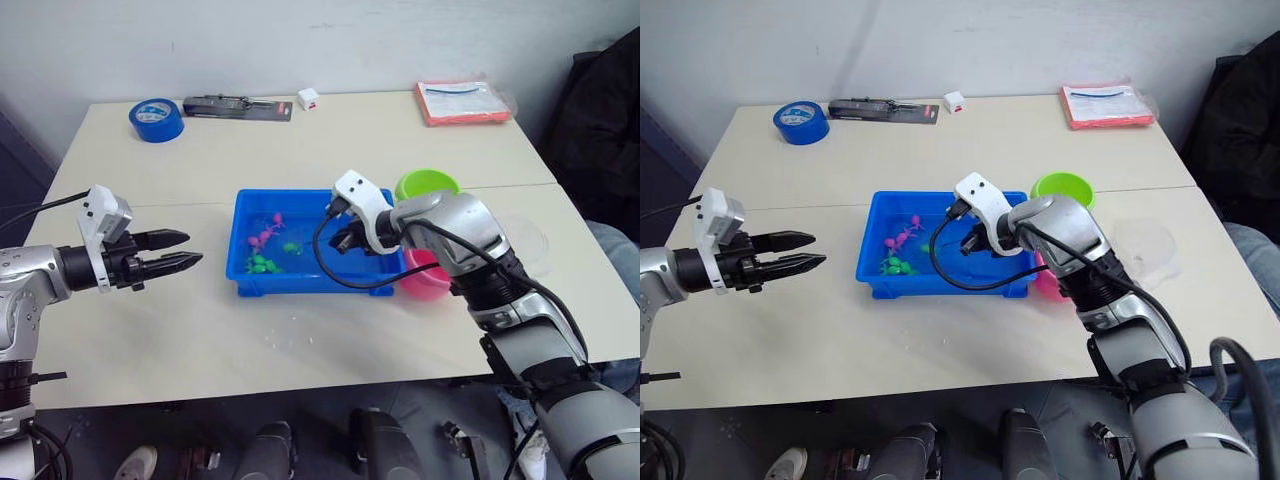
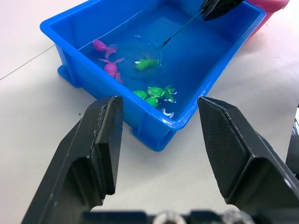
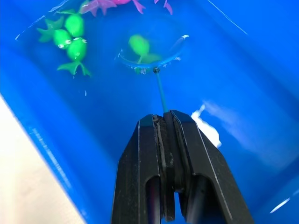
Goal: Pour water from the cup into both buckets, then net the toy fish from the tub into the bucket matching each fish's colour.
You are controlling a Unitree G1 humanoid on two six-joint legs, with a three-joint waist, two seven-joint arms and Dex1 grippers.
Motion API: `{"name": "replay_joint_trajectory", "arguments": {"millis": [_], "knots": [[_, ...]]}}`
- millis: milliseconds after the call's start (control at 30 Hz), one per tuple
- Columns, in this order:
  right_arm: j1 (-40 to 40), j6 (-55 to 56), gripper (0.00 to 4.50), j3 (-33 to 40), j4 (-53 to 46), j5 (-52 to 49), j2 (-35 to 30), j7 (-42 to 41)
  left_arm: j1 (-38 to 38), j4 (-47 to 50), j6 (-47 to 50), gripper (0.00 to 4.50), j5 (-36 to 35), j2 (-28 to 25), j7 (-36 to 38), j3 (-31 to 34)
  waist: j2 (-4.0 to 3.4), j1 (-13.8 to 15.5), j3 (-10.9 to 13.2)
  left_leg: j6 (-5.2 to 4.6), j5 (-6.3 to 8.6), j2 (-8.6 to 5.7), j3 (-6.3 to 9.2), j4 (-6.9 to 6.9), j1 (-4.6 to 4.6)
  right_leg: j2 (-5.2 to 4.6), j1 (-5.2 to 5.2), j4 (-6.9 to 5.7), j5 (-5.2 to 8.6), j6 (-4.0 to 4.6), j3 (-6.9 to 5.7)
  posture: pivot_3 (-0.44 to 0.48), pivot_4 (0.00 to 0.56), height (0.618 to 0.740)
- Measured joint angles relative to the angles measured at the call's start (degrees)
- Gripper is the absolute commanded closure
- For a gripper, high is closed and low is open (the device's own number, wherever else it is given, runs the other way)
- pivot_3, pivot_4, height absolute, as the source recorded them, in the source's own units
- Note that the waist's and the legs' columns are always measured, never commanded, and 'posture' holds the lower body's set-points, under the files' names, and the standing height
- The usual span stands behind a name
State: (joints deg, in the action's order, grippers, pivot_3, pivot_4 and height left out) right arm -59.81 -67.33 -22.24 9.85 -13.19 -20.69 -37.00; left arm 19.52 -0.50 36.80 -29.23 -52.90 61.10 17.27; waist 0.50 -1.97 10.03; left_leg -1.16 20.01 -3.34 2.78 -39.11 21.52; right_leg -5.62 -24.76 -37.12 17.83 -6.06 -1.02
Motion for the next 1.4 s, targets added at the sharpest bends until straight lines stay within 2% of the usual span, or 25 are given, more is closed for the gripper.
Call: {"name": "replay_joint_trajectory", "arguments": {"millis": [533,767,1167,1400], "knots": [[0.01,5.13,3.70,2.99,6.52,2.38,5.11,4.07,-0.01,0.12,0.15,1.71,-0.09,-0.98,-0.14,0.31,-0.02,-0.54,0.01,0.00,0.00,0.00,0.01,0.02,0.00,0.00,0.01,0.00,0.00,0.00,-0.02,0.000,0.150,0.737],[0.00,5.23,3.70,3.56,6.35,2.49,5.30,3.97,0.00,0.11,0.13,1.71,-0.09,-1.09,-0.14,0.31,-0.02,-0.85,0.01,0.00,0.00,0.00,0.02,0.02,0.00,0.00,0.00,0.00,0.00,0.00,-0.01,0.000,0.150,0.737],[-0.01,6.19,3.70,8.97,6.27,1.30,9.94,4.19,0.03,0.12,0.11,1.71,-0.10,-1.09,-0.20,0.31,-0.03,-1.27,0.02,0.01,0.00,0.01,0.03,0.07,0.00,0.01,-0.03,-0.03,0.00,0.00,-0.02,0.000,0.150,0.737],[0.85,4.95,3.70,9.36,0.92,0.15,8.09,3.65,0.03,0.13,0.11,1.71,-0.11,-1.09,-0.21,0.31,-0.05,-1.20,0.03,0.01,0.00,0.00,0.04,0.06,0.00,0.00,-0.02,-0.03,0.00,0.00,-0.01,0.000,0.150,0.737]]}}
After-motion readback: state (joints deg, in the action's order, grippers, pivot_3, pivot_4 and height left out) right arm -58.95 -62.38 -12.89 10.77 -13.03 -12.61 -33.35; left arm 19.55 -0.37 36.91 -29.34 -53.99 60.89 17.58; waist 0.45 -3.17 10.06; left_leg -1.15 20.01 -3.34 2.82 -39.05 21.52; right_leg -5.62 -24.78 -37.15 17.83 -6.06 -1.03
